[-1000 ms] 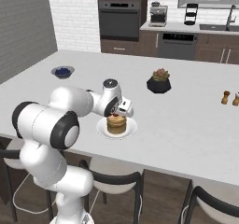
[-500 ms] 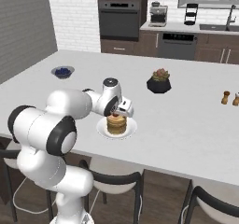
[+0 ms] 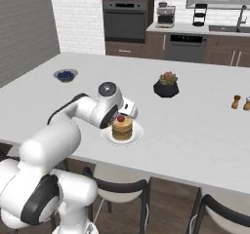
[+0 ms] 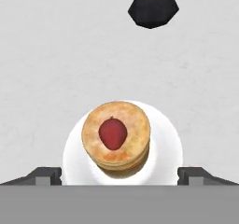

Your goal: Take the strawberry from the fridge and place it on top of the pancake, located on the dining counter.

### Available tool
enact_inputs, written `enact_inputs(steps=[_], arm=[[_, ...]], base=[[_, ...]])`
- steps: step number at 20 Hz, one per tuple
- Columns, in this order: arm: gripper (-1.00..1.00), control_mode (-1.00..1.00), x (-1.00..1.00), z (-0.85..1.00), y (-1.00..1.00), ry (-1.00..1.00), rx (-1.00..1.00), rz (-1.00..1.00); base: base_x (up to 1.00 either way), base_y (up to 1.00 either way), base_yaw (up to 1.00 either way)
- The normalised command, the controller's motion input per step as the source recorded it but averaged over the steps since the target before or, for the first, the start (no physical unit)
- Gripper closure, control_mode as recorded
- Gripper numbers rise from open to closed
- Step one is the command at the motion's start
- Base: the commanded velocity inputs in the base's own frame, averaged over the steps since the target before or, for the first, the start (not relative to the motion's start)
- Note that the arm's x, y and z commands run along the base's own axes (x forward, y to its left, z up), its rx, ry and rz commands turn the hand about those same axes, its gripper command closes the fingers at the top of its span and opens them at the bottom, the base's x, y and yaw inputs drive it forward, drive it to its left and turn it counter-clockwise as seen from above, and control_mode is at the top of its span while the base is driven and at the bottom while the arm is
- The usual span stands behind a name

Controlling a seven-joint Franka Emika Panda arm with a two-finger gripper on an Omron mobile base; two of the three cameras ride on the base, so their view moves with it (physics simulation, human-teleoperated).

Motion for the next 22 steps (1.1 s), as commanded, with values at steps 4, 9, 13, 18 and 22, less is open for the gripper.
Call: enact_inputs(steps=[4, 9, 13, 18, 22], arm=[[-1.00, -1.00, -1.00, 0.87, 0.06, -0.27, -0.01, 0.00], [-1.00, -1.00, -1.00, 1.00, 0.12, -0.11, -0.03, 0.00], [-1.00, -1.00, -1.00, 1.00, 0.15, -0.01, -0.06, 0.00], [-1.00, -1.00, -1.00, 1.00, 0.19, 0.00, -0.07, 0.00], [-1.00, -1.00, -1.00, 0.95, 0.23, 0.00, 0.00, 0.00]], base=[[0.00, 0.00, 0.00], [0.00, 0.00, 0.00], [0.00, 0.00, 0.00], [0.00, 0.00, 0.00], [0.00, 0.00, 0.00]])
